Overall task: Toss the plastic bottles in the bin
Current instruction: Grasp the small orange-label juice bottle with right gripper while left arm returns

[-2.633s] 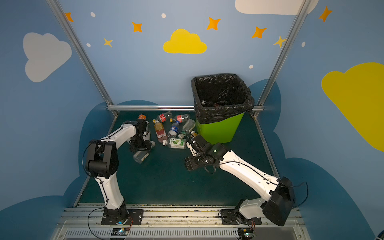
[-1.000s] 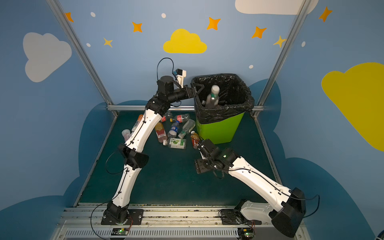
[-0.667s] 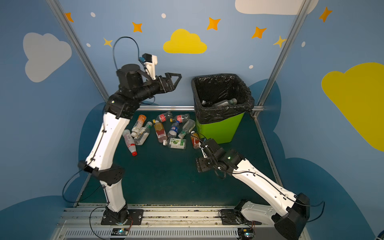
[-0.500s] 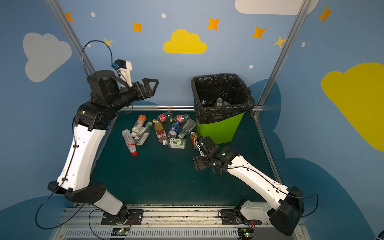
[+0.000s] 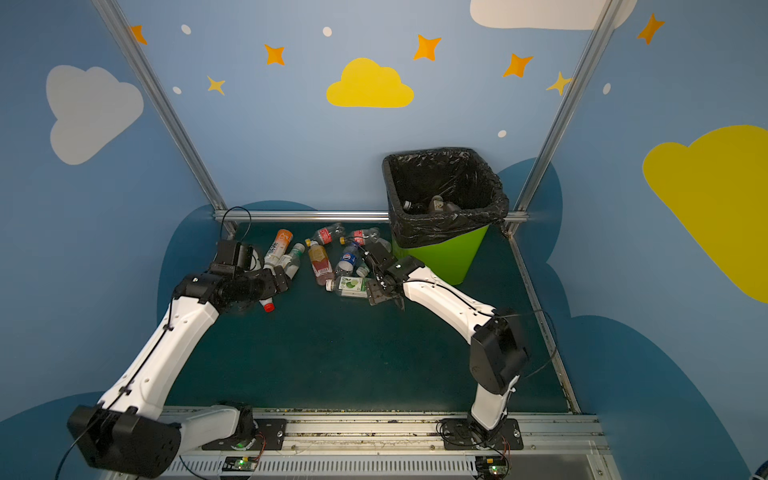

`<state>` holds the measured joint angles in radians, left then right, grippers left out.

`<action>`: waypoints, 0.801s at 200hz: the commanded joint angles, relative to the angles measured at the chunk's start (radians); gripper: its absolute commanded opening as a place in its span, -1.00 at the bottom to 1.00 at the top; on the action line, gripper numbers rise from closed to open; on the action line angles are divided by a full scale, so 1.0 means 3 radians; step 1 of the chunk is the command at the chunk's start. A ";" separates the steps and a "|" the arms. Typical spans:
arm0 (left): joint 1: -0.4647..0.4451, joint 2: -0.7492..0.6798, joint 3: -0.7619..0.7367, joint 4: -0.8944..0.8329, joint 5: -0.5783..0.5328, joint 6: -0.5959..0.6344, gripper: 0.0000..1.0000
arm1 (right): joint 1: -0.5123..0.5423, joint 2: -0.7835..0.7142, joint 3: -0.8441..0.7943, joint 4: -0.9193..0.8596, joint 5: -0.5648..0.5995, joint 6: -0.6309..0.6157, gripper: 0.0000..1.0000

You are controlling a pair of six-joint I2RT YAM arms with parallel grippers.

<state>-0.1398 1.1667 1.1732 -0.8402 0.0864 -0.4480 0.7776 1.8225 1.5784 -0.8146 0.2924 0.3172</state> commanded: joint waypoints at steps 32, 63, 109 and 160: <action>0.0038 -0.0179 -0.0010 0.0071 0.0039 0.0033 1.00 | -0.0097 0.0700 0.0767 -0.0383 0.0493 -0.0068 0.66; 0.0124 -0.0220 0.0005 0.0044 0.0100 0.0081 1.00 | -0.0162 0.0986 0.1031 -0.0475 0.0549 -0.0056 0.66; 0.0237 -0.0229 0.0014 0.0025 0.0191 0.0122 1.00 | -0.0237 0.1297 0.1275 -0.0517 0.0512 -0.0045 0.65; 0.0340 -0.0152 0.0108 -0.0001 0.0274 0.0179 1.00 | -0.0294 0.1693 0.1573 -0.0603 0.0493 -0.0038 0.66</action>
<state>-0.0505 1.1118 1.1725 -0.8249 0.1505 -0.4191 0.6987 2.2787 1.9984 -0.9531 0.4339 0.3019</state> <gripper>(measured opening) 0.998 0.829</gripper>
